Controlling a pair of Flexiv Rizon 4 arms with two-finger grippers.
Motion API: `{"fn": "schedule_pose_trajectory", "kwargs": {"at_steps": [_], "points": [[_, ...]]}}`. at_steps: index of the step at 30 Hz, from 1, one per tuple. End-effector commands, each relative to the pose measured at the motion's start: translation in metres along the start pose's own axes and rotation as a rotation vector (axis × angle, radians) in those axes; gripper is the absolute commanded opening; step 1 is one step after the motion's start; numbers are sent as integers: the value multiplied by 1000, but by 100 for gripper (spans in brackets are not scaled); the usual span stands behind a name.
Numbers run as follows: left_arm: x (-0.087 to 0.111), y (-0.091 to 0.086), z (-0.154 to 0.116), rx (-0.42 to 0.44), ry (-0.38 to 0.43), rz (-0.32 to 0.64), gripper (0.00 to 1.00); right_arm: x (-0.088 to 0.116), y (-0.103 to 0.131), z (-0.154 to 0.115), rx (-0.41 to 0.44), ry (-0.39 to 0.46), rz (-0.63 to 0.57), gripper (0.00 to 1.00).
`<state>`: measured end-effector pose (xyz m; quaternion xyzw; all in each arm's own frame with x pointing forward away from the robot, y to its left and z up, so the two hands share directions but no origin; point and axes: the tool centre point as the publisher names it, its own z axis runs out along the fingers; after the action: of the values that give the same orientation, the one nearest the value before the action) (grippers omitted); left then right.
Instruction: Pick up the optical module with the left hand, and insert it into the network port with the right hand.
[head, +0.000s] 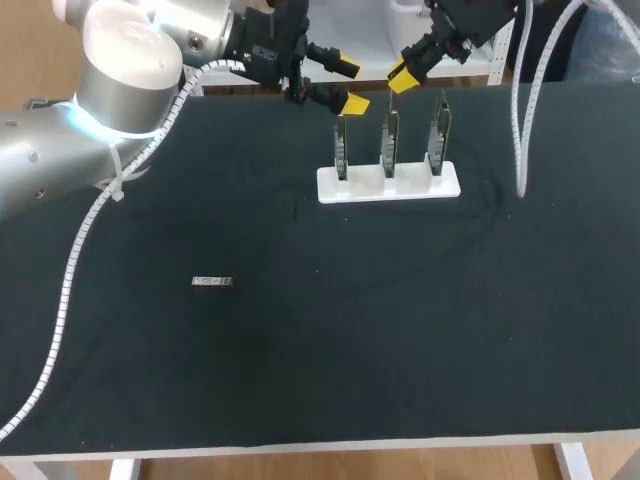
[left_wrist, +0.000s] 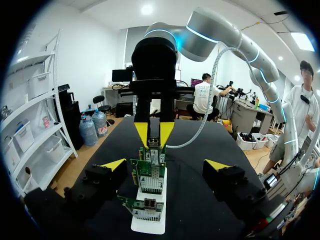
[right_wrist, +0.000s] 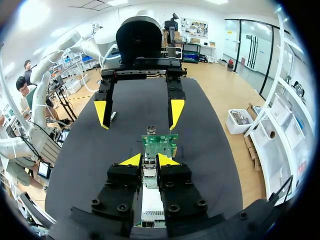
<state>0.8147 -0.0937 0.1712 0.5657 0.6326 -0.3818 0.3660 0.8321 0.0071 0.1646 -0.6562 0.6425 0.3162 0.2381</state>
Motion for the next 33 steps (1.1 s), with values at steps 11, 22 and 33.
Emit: {"fn": "schedule_pose_trajectory", "kwargs": {"at_steps": [11,22,33], "points": [[-1,1,0,2,5,-2,100,-1,-6,-3,-609,-5,13,100],[-1,1,0,2,5,-2,100,-7,-9,-10,-600,-30,4,100],[-1,1,0,2,5,-2,100,-10,-10,-19,-573,-43,-3,49]]}}
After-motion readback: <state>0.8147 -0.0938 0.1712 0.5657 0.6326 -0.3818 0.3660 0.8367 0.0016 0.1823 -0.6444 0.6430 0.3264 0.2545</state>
